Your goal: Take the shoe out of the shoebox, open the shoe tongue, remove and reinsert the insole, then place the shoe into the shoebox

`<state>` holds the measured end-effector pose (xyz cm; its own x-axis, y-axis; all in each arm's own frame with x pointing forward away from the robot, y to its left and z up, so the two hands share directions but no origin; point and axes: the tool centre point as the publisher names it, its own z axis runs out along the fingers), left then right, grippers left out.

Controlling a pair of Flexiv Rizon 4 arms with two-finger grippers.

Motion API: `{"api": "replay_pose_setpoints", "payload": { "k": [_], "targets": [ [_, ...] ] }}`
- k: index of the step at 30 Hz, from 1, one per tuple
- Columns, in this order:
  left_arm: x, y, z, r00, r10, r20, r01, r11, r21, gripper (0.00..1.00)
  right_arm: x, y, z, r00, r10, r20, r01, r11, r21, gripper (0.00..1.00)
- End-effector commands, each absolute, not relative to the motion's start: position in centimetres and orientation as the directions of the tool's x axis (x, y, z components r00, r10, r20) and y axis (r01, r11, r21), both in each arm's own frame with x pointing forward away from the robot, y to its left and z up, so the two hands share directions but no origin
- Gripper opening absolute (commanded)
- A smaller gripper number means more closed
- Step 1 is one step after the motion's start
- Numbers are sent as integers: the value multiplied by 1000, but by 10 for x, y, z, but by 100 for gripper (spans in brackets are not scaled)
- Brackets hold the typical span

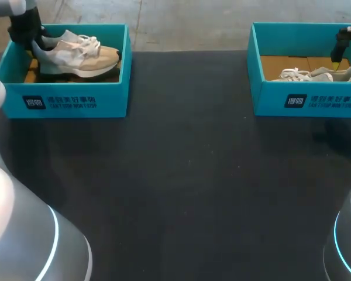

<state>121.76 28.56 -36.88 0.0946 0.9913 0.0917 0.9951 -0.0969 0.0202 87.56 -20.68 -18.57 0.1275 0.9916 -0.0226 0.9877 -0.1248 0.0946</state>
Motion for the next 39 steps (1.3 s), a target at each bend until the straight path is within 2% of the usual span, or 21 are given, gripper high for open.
{"api": "replay_pose_setpoints", "payload": {
  "k": [1,39],
  "targets": [
    [1208,287,-355,91,991,94,995,-94,34,0,875,-207,-186,128,992,-24,987,-125,96,100],
    [1156,290,-200,59,995,81,986,-70,152,0,875,-207,-186,128,992,-24,987,-125,96,100]
  ]
}}
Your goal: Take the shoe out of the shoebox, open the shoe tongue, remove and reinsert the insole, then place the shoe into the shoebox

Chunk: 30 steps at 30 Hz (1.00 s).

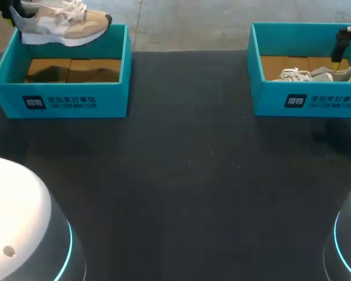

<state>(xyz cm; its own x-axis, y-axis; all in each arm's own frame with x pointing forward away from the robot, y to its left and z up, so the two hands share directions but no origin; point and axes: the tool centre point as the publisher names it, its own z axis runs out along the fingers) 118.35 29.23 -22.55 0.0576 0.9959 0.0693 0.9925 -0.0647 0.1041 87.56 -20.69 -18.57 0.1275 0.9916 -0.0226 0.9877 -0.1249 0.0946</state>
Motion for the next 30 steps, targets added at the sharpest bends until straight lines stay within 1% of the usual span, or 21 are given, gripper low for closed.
{"api": "replay_pose_setpoints", "payload": {
  "k": [1,8,14,20,30],
  "targets": [
    [1154,290,-197,59,995,82,986,-71,153,0,875,-207,-186,128,992,-24,987,-125,96,100],
    [1138,291,-173,56,994,94,983,-71,167,0,875,-207,-186,128,992,-24,987,-125,96,100],
    [1111,285,-151,70,993,97,975,-89,203,0,875,-207,-186,128,992,-24,987,-125,96,100],
    [1071,275,-131,73,993,93,974,-91,207,0,875,-207,-186,128,992,-24,987,-125,96,100],
    [1008,257,-119,54,994,93,975,-73,211,0,875,-207,-186,128,992,-24,987,-125,96,100]
  ]
}}
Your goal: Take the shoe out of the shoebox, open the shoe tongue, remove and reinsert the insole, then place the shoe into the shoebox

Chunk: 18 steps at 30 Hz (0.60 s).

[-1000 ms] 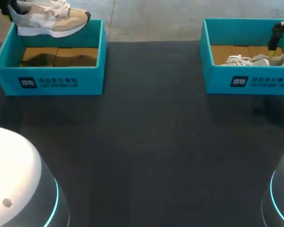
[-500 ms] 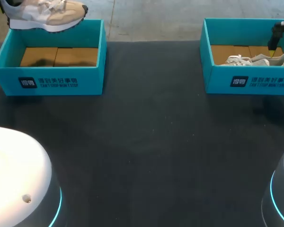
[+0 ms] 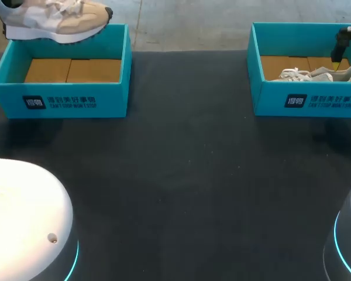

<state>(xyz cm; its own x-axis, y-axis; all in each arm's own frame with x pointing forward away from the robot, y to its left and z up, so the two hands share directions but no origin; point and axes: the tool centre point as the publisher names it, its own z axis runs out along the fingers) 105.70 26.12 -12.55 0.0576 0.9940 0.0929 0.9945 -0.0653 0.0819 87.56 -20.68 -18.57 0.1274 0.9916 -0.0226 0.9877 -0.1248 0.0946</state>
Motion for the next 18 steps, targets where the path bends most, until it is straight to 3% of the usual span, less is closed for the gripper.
{"api": "replay_pose_setpoints", "payload": {
  "k": [1,18],
  "targets": [
    [1002,255,-119,55,994,90,975,-73,209,0,875,-207,-186,128,992,-24,987,-125,96,100],
    [929,224,-116,55,994,95,974,-74,213,0,875,-207,-186,128,992,-24,987,-125,96,100]
  ]
}}
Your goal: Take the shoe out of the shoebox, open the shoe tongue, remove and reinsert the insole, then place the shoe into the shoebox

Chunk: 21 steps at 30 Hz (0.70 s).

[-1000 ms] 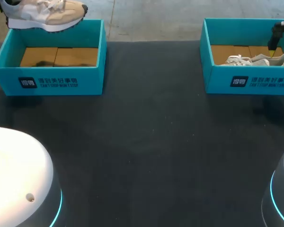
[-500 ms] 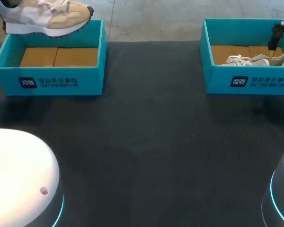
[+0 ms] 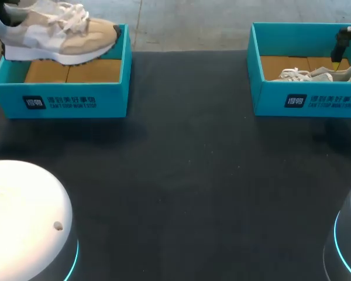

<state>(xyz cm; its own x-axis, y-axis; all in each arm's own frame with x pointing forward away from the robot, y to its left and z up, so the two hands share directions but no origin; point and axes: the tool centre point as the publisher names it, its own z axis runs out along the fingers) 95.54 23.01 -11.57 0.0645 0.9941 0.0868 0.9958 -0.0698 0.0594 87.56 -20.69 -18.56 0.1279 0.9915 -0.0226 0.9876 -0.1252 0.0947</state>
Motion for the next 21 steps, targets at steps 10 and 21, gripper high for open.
{"api": "replay_pose_setpoints", "payload": {
  "k": [10,21],
  "targets": [
    [873,182,-133,14,996,85,979,-31,202,0,875,-207,-186,128,992,-24,987,-125,96,100],
    [827,134,-156,-41,992,118,980,17,197,0,875,-207,-186,128,992,-24,987,-125,96,100]
  ]
}}
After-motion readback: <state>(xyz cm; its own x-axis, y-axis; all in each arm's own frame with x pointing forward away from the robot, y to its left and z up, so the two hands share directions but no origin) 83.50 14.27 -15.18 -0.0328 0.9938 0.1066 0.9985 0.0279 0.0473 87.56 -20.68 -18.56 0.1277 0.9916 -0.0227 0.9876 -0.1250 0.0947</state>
